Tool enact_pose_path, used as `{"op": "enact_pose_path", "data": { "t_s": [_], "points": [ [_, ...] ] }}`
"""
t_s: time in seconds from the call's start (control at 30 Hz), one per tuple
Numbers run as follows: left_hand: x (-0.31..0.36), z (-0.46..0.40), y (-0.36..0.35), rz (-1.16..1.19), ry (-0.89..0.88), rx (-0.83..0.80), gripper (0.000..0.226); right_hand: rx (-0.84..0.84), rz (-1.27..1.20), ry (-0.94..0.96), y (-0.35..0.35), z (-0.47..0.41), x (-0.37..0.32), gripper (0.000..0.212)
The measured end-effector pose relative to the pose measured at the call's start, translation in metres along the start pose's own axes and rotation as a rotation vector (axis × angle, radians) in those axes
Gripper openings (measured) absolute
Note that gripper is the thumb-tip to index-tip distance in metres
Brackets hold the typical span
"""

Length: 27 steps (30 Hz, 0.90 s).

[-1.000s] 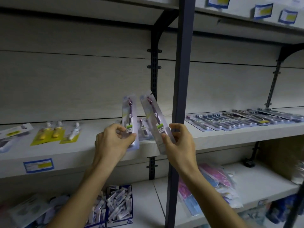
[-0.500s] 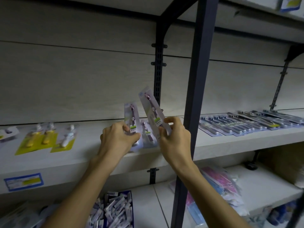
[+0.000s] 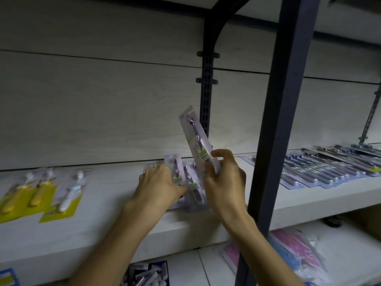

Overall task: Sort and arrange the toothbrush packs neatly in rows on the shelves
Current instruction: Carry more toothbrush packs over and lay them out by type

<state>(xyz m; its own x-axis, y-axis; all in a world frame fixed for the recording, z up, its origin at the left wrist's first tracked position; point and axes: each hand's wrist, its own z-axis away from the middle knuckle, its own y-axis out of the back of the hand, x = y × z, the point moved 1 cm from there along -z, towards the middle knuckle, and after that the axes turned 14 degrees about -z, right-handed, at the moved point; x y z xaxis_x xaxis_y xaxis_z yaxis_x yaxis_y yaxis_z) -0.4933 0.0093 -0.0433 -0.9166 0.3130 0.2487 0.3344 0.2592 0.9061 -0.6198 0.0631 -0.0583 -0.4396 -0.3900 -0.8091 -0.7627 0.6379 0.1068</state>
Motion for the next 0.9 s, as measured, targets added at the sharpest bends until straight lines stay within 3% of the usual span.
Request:
{"op": "enact_pose_path", "data": {
  "t_s": [0.37,0.53,0.73,0.9],
  "points": [
    [0.006,0.003,-0.001,-0.081,-0.091,-0.036,0.038,0.012,0.002,-0.050,-0.006,-0.008,0.010,0.023],
    [0.003,0.009,0.006,-0.005,-0.115,0.070,0.025,0.012,0.011,-0.059,-0.005,-0.006,0.011,0.025],
    [-0.019,0.009,0.002,0.027,-0.072,0.173,0.030,-0.016,0.002,-0.050,-0.003,0.004,-0.001,0.026],
    [-0.045,0.019,0.007,0.045,-0.041,0.245,0.016,-0.024,0.005,-0.059,-0.006,0.017,-0.011,0.028]
  ]
}}
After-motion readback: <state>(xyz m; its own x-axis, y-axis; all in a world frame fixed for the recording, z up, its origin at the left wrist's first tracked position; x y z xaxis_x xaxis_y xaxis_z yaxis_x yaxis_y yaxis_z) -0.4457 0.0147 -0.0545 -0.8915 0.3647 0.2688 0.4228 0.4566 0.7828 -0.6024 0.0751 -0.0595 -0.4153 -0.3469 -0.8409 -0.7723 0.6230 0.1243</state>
